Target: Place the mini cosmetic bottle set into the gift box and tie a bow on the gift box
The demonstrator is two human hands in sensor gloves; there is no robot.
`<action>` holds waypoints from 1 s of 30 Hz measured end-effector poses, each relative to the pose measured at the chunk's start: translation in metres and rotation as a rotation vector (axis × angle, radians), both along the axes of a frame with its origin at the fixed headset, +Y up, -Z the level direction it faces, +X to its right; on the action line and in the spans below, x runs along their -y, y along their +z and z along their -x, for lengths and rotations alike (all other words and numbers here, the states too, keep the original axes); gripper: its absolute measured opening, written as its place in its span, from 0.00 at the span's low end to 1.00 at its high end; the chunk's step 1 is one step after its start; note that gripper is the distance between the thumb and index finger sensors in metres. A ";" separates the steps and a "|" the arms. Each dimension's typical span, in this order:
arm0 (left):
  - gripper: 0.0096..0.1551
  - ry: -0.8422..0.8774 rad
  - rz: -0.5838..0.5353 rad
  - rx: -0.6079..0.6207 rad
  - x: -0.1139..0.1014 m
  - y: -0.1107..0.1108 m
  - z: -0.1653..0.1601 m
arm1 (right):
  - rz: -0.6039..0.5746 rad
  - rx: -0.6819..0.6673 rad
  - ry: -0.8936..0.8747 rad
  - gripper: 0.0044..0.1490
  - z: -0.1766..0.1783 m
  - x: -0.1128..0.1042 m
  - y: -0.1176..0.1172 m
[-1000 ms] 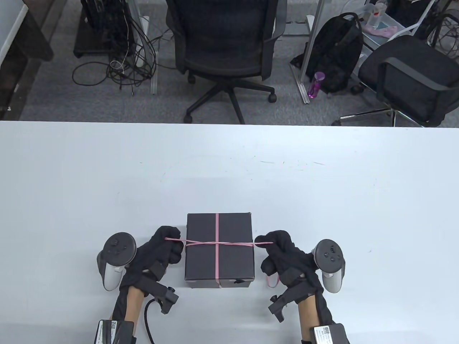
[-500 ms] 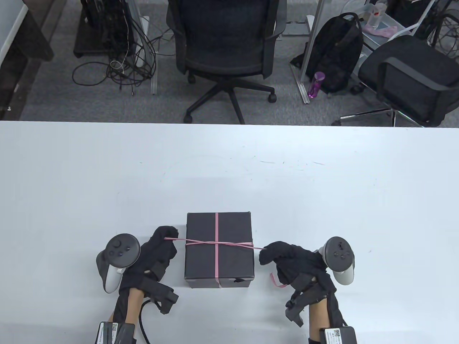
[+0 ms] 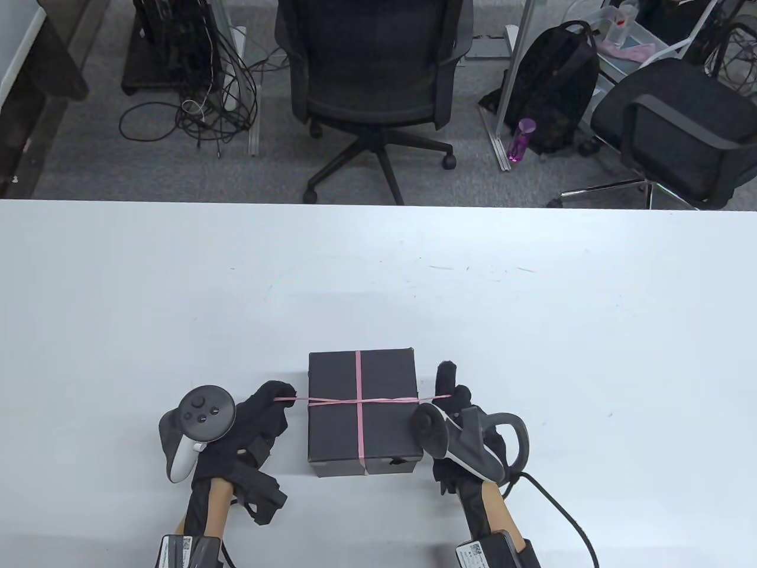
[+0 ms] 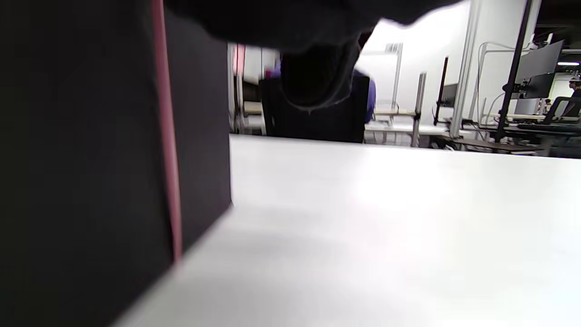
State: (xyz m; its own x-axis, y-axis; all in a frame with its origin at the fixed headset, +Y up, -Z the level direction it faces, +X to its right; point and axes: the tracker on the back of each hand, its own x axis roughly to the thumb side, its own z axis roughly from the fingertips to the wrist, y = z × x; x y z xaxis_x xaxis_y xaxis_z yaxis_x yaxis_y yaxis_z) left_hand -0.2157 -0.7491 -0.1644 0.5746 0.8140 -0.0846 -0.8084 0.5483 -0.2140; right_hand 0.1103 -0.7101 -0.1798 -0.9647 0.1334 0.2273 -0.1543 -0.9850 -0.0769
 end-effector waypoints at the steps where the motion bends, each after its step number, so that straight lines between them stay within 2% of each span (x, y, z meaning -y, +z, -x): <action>1: 0.17 0.005 0.004 0.002 0.000 0.000 0.000 | -0.027 -0.012 -0.074 0.38 -0.001 -0.001 0.000; 2: 0.17 0.008 0.006 0.002 0.000 0.000 0.000 | -0.047 -0.034 -0.186 0.38 -0.003 -0.002 0.000; 5: 0.17 0.018 0.023 0.013 0.001 -0.001 0.001 | -0.051 -0.039 -0.331 0.34 -0.005 -0.002 -0.001; 9: 0.17 0.052 0.048 0.022 0.003 -0.001 0.003 | -0.010 -0.062 -0.486 0.33 -0.007 -0.002 -0.003; 13: 0.17 0.090 0.071 0.045 0.004 -0.002 0.004 | 0.051 -0.066 -0.673 0.36 -0.008 -0.007 -0.003; 17: 0.17 0.179 0.150 0.110 0.012 -0.006 0.008 | 0.027 -0.053 -0.591 0.40 -0.007 -0.008 -0.001; 22: 0.21 0.577 0.263 0.270 0.026 -0.011 0.018 | 0.021 -0.039 -0.583 0.41 -0.007 -0.007 -0.001; 25: 0.26 0.594 0.305 0.339 0.031 -0.013 0.018 | 0.003 -0.031 -0.564 0.41 -0.006 -0.008 0.000; 26: 0.31 0.598 0.306 0.343 0.033 -0.013 0.020 | -0.011 -0.021 -0.553 0.41 -0.007 -0.008 0.001; 28: 0.34 0.670 0.323 0.311 0.036 -0.013 0.024 | -0.016 -0.019 -0.552 0.41 -0.009 -0.008 0.000; 30: 0.32 0.651 0.388 0.165 0.036 -0.011 0.028 | -0.005 -0.021 -0.562 0.41 -0.008 -0.008 0.001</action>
State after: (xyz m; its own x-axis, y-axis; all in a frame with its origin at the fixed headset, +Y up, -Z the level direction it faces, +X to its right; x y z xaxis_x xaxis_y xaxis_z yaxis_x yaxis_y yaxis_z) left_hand -0.2438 -0.7849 -0.1757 0.0200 0.9215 -0.3878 -0.8831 -0.1655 -0.4390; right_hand 0.1187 -0.7026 -0.1789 -0.7407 0.6245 0.2480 -0.6570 -0.7504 -0.0727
